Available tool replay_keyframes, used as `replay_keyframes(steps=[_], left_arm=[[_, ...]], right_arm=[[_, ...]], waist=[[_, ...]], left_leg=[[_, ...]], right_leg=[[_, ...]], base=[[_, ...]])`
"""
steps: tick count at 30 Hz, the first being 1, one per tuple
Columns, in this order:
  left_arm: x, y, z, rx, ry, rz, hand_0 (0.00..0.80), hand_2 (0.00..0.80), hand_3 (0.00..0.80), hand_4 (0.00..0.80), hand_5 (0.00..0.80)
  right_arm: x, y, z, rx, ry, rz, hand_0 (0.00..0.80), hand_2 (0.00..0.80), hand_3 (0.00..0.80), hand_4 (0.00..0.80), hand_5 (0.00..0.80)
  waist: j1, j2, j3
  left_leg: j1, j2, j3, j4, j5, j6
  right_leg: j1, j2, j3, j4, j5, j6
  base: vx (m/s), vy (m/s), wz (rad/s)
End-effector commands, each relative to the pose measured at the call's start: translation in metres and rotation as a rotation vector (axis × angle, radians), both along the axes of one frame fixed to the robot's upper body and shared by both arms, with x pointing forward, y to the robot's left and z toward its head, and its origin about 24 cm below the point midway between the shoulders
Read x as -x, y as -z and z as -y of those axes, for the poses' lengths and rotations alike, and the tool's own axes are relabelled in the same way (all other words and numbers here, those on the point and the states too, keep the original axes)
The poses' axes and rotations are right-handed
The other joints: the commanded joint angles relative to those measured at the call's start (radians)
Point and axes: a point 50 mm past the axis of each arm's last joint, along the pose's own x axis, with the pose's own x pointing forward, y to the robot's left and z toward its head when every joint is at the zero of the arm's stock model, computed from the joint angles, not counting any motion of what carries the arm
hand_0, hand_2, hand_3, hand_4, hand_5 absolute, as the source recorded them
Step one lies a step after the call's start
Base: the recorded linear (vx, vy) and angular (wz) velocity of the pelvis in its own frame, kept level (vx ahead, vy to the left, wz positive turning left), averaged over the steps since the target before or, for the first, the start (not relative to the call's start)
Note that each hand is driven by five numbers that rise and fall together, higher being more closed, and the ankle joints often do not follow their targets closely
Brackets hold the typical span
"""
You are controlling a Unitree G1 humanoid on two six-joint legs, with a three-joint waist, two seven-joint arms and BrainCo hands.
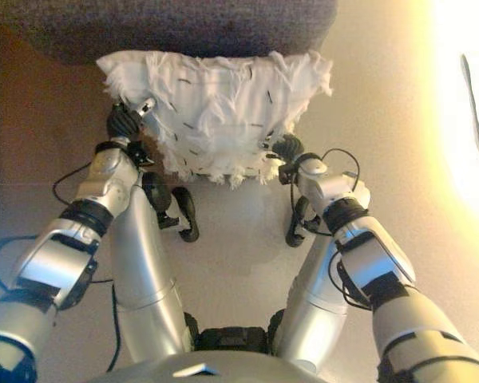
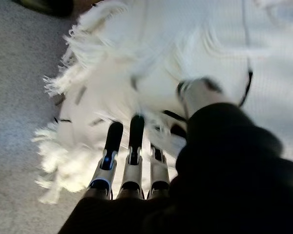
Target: Pick up the cushion and take it to the sofa
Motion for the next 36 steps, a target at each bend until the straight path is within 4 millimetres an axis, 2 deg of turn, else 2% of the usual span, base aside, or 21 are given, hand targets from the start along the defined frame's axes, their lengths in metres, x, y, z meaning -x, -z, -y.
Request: replay_keyframes(steps=[1, 6, 16, 21, 23, 26, 31, 32, 33, 34, 35, 36], left_arm=[[0.014, 0.036, 0.054, -0.019, 0.179, -0.055, 0.800, 0.800, 0.800, 0.800, 0.800], [0.018, 0.046, 0.049, -0.026, 0.175, -0.080, 0.800, 0.800, 0.800, 0.800, 0.800], [0.018, 0.052, 0.040, -0.030, 0.177, -0.098, 0.800, 0.800, 0.800, 0.800, 0.800], [0.021, 0.051, 0.026, 0.007, 0.133, -0.042, 0.800, 0.800, 0.800, 0.800, 0.800], [0.022, 0.046, 0.022, 0.032, 0.104, 0.012, 0.800, 0.800, 0.800, 0.800, 0.800], [0.023, 0.030, 0.019, -0.030, 0.060, 0.113, 0.800, 0.800, 0.800, 0.800, 0.800], [0.025, -0.013, 0.011, -0.106, -0.057, 0.322, 0.800, 0.800, 0.800, 0.800, 0.800], [0.026, -0.019, 0.010, -0.137, -0.079, 0.353, 0.800, 0.800, 0.800, 0.800, 0.800], [0.027, -0.026, 0.010, -0.168, -0.103, 0.389, 0.800, 0.800, 0.800, 0.800, 0.800], [0.028, -0.033, 0.009, -0.183, -0.124, 0.422, 0.800, 0.800, 0.800, 0.800, 0.800], [0.029, -0.040, 0.007, -0.203, -0.144, 0.454, 0.800, 0.800, 0.800, 0.800, 0.800], [0.029, -0.048, 0.004, -0.221, -0.160, 0.484, 0.800, 0.800, 0.800, 0.800, 0.800]], right_arm=[[0.010, 0.014, -0.018, -0.062, -0.070, -0.016, 0.800, 0.800, 0.800, 0.800, 0.800], [0.012, 0.019, -0.015, -0.073, -0.052, -0.031, 0.800, 0.800, 0.800, 0.800, 0.800], [0.016, 0.030, -0.018, -0.075, -0.049, -0.074, 0.800, 0.800, 0.800, 0.800, 0.800], [0.023, 0.044, -0.015, 0.032, -0.071, -0.114, 0.800, 0.800, 0.800, 0.800, 0.800], [0.028, 0.049, -0.012, 0.074, -0.086, -0.133, 0.800, 0.800, 0.800, 0.800, 0.800], [0.033, 0.053, -0.010, 0.081, -0.095, -0.156, 0.800, 0.800, 0.800, 0.800, 0.800], [0.035, 0.048, -0.005, 0.148, -0.127, -0.148, 0.800, 0.800, 0.800, 0.800, 0.800], [0.036, 0.049, -0.002, 0.180, -0.137, -0.152, 0.725, 0.725, 0.725, 0.725, 0.725], [0.036, 0.049, 0.001, 0.213, -0.150, -0.152, 0.496, 0.496, 0.496, 0.496, 0.496], [0.036, 0.049, 0.006, 0.247, -0.161, -0.143, 0.107, 0.107, 0.107, 0.107, 0.107], [0.036, 0.048, 0.010, 0.282, -0.167, -0.131, 0.000, 0.000, 0.000, 0.000, 0.000], [0.036, 0.048, 0.014, 0.302, -0.170, -0.123, 0.000, 0.000, 0.000, 0.000, 0.000]], waist=[[0.014, 0.039, -0.006], [0.013, 0.041, -0.006], [0.006, 0.037, -0.006], [0.005, 0.036, -0.006], [0.005, 0.035, -0.006], [0.007, 0.029, -0.006], [0.013, 0.011, -0.006], [0.014, 0.008, -0.006], [0.014, 0.002, -0.006], [0.014, -0.003, -0.006], [0.014, -0.010, -0.006], [0.012, -0.016, -0.006]], left_leg=[[-0.016, -0.008, -0.056, 0.070, -0.113, 0.031], [-0.016, -0.013, -0.065, 0.092, -0.117, 0.028], [-0.016, -0.014, -0.071, 0.118, -0.117, 0.026], [-0.016, -0.018, -0.079, 0.104, -0.104, 0.021], [-0.016, -0.018, -0.081, 0.081, -0.096, 0.018], [-0.016, -0.015, -0.073, 0.009, -0.073, 0.008], [-0.016, 0.011, -0.038, -0.186, -0.012, -0.012], [-0.016, 0.021, -0.035, -0.225, 0.004, -0.015], [-0.016, 0.034, -0.033, -0.270, 0.024, -0.019], [-0.016, 0.044, -0.033, -0.308, 0.041, -0.026], [-0.016, 0.053, -0.033, -0.345, 0.059, -0.030], [-0.016, 0.061, -0.034, -0.380, 0.082, -0.034]], right_leg=[[0.077, 0.024, 0.134, 0.000, -0.028, -0.043], [0.077, 0.029, 0.138, 0.020, -0.029, -0.043], [0.077, 0.036, 0.152, 0.037, -0.021, -0.045], [0.077, 0.039, 0.147, 0.025, -0.012, -0.043], [0.077, 0.037, 0.141, 0.006, -0.011, -0.043], [0.077, 0.031, 0.120, -0.054, -0.007, -0.038], [0.077, 0.007, 0.068, -0.229, 0.014, -0.024], [0.077, 0.002, 0.057, -0.256, 0.018, -0.021], [0.077, -0.005, 0.043, -0.291, 0.026, -0.017], [0.077, -0.010, 0.033, -0.322, 0.034, -0.012], [0.077, -0.016, 0.026, -0.357, 0.043, -0.008], [0.077, -0.022, 0.018, -0.389, 0.055, -0.005]], base=[[0.014, -0.009, 0.12], [0.006, -0.008, 0.19], [-0.001, -0.001, 0.00], [0.000, 0.000, 0.00], [0.000, 0.000, 0.00], [-0.022, -0.065, -0.02], [-0.071, -0.080, -0.08], [-0.070, -0.065, 0.00], [-0.071, -0.056, 0.01], [-0.077, -0.045, -0.03], [-0.081, -0.039, -0.12], [-0.078, -0.037, -0.19]])
